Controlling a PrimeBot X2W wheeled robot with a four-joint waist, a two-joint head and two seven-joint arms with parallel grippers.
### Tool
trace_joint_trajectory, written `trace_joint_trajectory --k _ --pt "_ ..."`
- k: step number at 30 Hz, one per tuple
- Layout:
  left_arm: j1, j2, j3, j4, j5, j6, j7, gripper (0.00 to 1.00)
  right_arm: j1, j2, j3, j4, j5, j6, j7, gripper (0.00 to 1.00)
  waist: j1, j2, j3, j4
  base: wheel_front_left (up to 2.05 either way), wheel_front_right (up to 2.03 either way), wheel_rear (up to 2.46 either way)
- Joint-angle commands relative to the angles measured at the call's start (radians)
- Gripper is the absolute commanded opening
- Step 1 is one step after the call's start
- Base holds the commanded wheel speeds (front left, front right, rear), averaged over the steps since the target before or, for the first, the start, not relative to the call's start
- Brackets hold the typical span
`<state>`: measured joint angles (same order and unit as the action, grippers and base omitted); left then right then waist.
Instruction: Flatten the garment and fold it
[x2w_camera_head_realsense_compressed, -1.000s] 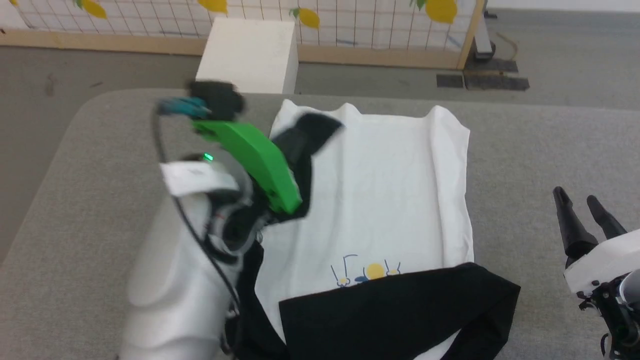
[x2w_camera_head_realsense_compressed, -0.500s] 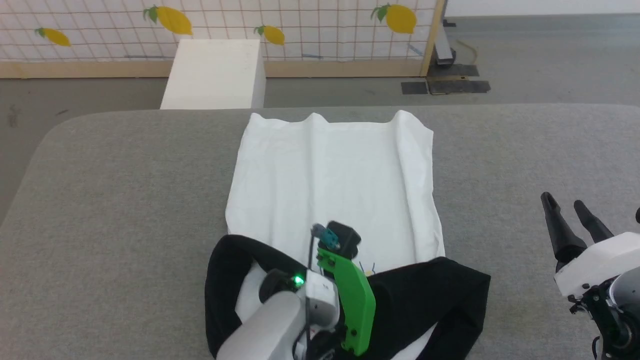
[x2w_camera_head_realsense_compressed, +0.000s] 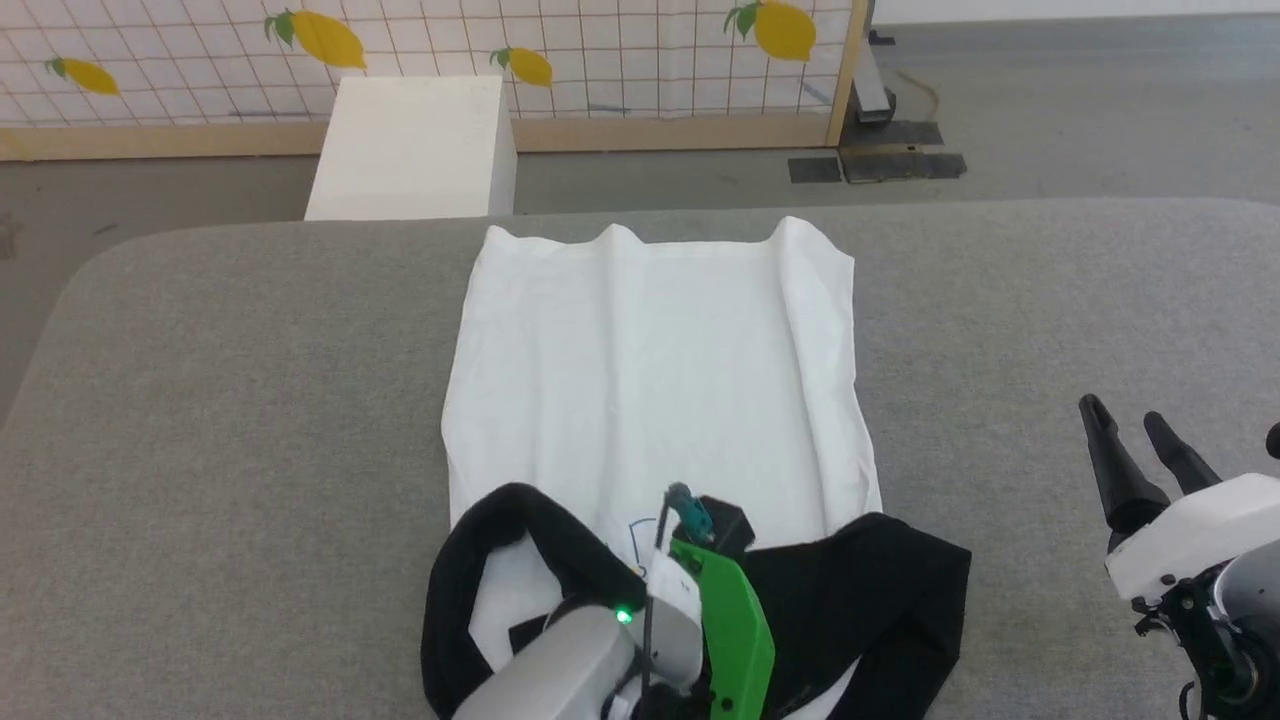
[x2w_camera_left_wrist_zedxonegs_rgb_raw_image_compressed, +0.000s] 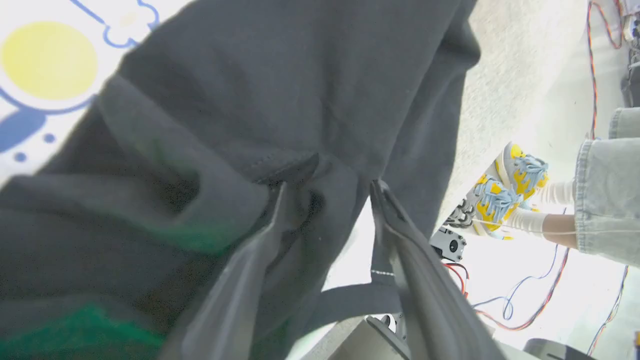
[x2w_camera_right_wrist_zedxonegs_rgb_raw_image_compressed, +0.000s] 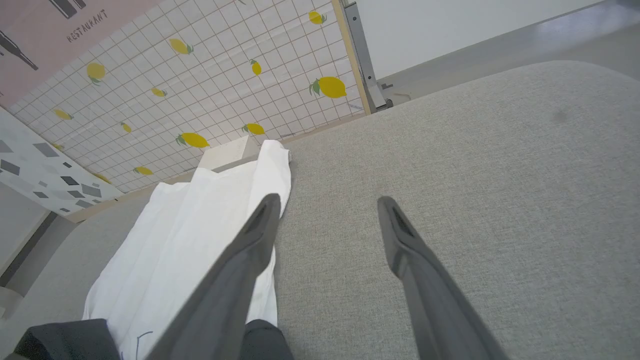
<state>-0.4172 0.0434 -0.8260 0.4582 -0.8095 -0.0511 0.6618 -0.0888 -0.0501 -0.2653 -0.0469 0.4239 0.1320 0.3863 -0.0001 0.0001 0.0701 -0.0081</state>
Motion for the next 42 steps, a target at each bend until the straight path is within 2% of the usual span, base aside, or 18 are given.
trace_joint_trajectory --k 1,5,8,12,17,22,25,27,34,42 --pt "-0.023 0.007 0.022 -0.015 -0.027 0.001 0.007 1.00 0.008 0.000 -0.002 0.005 0.005 -0.001 -0.011 1.00 0.0001 -0.0001 -0.017 0.014 0.00 0.00 0.00" --pt "-0.039 0.024 0.130 -0.101 -0.126 0.007 0.010 1.00 0.013 0.000 0.004 0.017 0.014 -0.001 -0.018 1.00 0.0001 -0.0001 -0.045 0.027 0.00 0.00 0.00" --pt "-0.060 0.053 0.230 -0.163 -0.165 0.039 -0.033 1.00 0.018 0.000 0.007 0.022 0.017 -0.001 -0.021 1.00 0.0001 -0.0001 -0.060 0.035 0.00 0.00 0.00" --pt "-0.089 0.110 0.391 -0.224 -0.144 0.081 -0.220 1.00 0.019 0.000 0.012 0.021 0.015 -0.001 -0.019 1.00 0.0001 -0.0001 -0.070 0.040 0.00 0.00 0.00" --pt "-0.067 0.170 0.535 -0.225 -0.094 0.099 -0.462 1.00 0.013 0.000 0.014 0.013 0.014 -0.001 -0.016 1.00 0.0001 -0.0001 -0.060 0.040 0.00 0.00 0.00" --pt "-0.013 0.248 0.592 -0.225 0.025 0.089 -0.694 1.00 0.000 0.000 0.019 0.005 0.006 -0.001 -0.008 1.00 0.0001 -0.0001 -0.021 0.041 0.00 0.00 0.00" --pt "0.024 0.277 0.601 -0.235 0.099 0.086 -0.826 1.00 -0.025 0.000 0.026 0.005 -0.011 -0.001 0.009 1.00 0.0001 -0.0001 0.014 0.042 0.00 0.00 0.00" --pt "0.045 0.288 0.601 -0.247 0.139 0.087 -0.877 1.00 -0.052 0.000 0.027 0.009 -0.023 -0.001 0.033 1.00 0.0001 -0.0001 0.045 0.045 0.00 0.00 0.00" --pt "0.112 0.270 0.651 -0.324 0.200 0.099 -0.921 1.00 -0.260 -0.004 0.041 0.055 -0.104 -0.001 0.190 1.00 0.0001 -0.0001 0.165 0.061 0.00 0.00 0.00" --pt "0.111 0.232 0.721 -0.431 0.234 0.070 -0.923 1.00 -0.585 -0.044 0.058 0.171 -0.240 -0.001 0.459 1.00 0.0001 -0.0001 0.324 0.120 0.00 0.00 0.00"
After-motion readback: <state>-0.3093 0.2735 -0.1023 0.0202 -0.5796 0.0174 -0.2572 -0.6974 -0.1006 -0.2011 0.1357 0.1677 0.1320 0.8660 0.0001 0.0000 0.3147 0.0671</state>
